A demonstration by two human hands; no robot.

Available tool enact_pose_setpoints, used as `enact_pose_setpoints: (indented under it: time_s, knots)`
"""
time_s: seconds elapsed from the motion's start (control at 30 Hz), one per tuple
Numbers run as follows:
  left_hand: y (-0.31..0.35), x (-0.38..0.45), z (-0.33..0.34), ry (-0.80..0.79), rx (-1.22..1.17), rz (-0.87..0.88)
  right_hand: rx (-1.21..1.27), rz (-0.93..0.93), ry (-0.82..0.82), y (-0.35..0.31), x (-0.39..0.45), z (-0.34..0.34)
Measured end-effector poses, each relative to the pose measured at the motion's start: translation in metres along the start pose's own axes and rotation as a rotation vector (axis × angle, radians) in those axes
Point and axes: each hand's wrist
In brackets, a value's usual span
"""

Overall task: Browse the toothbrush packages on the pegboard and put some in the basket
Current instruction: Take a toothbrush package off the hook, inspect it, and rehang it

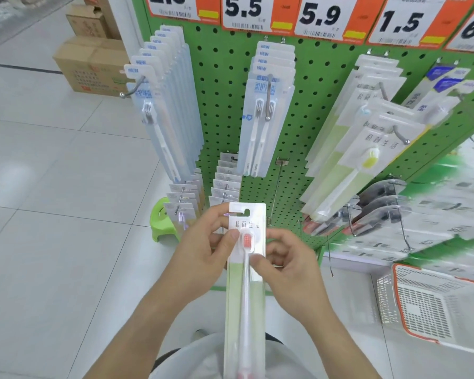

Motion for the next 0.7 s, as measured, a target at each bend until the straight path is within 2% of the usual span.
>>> enact_pose_setpoints:
  time_s: [0.17,0.33,0.47,0.7]
  knots:
    - [0.001,-0.001,0.003,-0.019,0.047,0.003,0.030,-0.007,0.064,0.001,0.007,-0.001]
    - [0.000,-0.004,0.001,-0.068,0.050,-0.043,0.029,0.003,0.020,0.002,0.011,-0.003]
    - [-0.004,-0.006,0.004,-0.033,0.014,-0.043,0.027,0.004,-0.065,0.001,0.008,-0.001]
    - [-0.012,-0.008,0.014,0.029,-0.053,-0.029,0.106,0.024,-0.052,0.006,0.008,-0.001]
Point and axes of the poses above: each hand's wrist, its own x-axis towards the middle knuckle, its own z-axis out of the palm, y = z × x, and after that the axes turned 1 degree about -y, right-handed
